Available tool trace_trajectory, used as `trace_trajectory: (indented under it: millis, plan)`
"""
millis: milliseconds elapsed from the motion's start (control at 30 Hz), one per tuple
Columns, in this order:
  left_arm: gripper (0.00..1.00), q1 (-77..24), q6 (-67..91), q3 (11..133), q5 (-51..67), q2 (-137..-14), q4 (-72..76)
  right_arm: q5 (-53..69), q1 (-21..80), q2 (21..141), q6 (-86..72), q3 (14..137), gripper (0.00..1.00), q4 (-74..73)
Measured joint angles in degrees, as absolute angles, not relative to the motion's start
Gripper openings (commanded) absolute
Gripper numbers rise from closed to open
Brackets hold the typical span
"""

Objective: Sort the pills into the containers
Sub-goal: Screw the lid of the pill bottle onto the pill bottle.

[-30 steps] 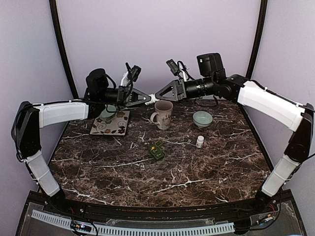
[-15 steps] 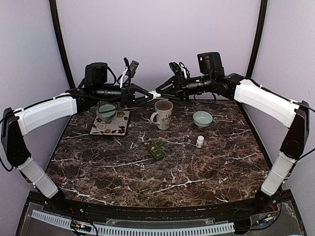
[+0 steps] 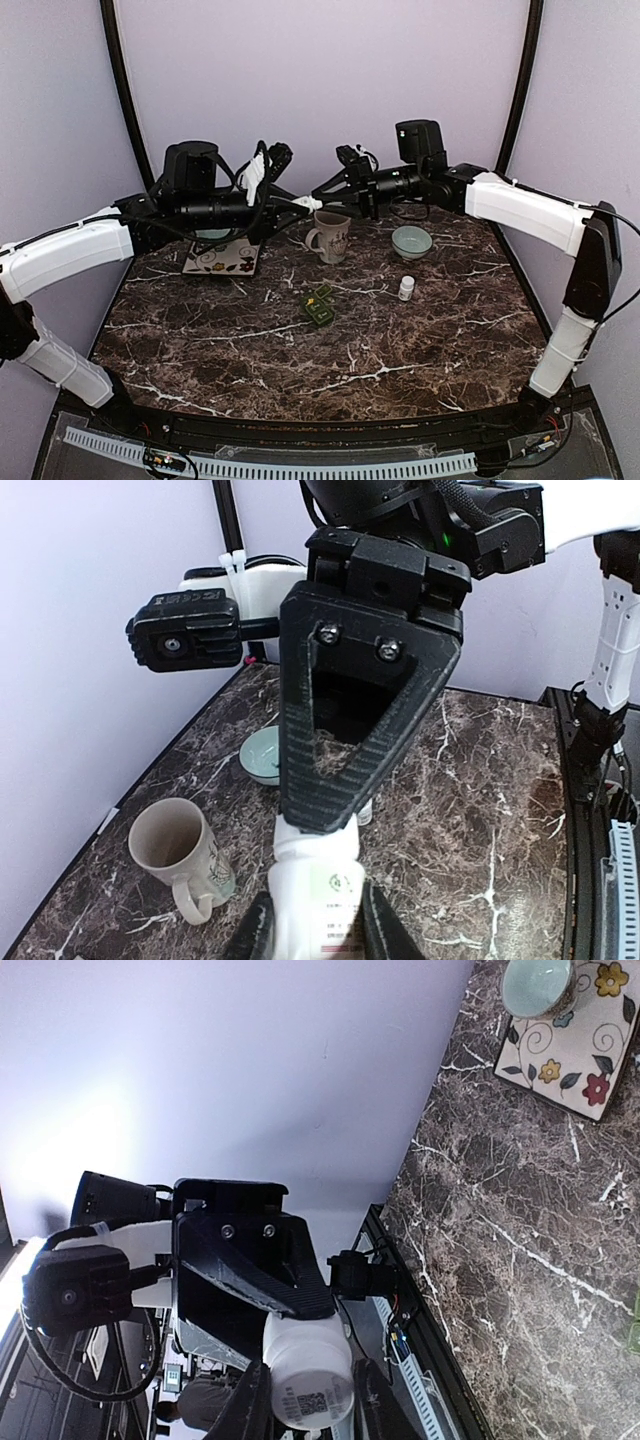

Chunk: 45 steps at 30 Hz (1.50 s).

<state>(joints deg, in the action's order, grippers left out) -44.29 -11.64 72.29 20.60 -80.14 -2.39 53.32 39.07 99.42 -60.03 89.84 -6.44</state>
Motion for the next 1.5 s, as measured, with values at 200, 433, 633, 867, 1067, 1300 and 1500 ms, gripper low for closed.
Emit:
trace_trajectory:
  millis: [200, 433, 633, 867, 1067, 1300, 1500]
  plan:
    - [0.02, -45.25, -12.91, 69.36, 16.82, -79.37, 0.38, 53.87, 39.07, 100.33, -61.25, 89.65, 0.31, -6.13]
    - [0.01, -48.18, -11.97, 68.29, 19.14, -79.31, 4.75, 52.75, 41.08, 100.27, -60.29, 89.65, 0.5, -3.97]
    - [0.01, -46.85, -9.28, 67.35, 21.32, -79.0, 7.03, 51.37, 40.93, 100.07, -58.65, 89.65, 0.56, -3.57]
    - [0.01, -44.6, -6.24, 66.65, 23.03, -78.3, 7.22, 49.67, 39.68, 97.65, -55.7, 89.49, 0.57, -4.23]
    - [0.01, -43.18, -3.9, 66.39, 26.04, -78.02, 6.33, 48.64, 37.67, 94.0, -52.49, 88.64, 0.57, -4.05]
    - [0.01, -38.48, 4.47, 68.62, 39.09, -80.51, 5.5, 46.44, 37.32, 93.19, -40.66, 88.66, 0.57, -9.98]
    - [0.02, -36.16, 16.1, 73.54, 55.48, -89.6, 7.22, 45.04, 37.32, 90.65, -31.51, 86.87, 0.57, -13.63]
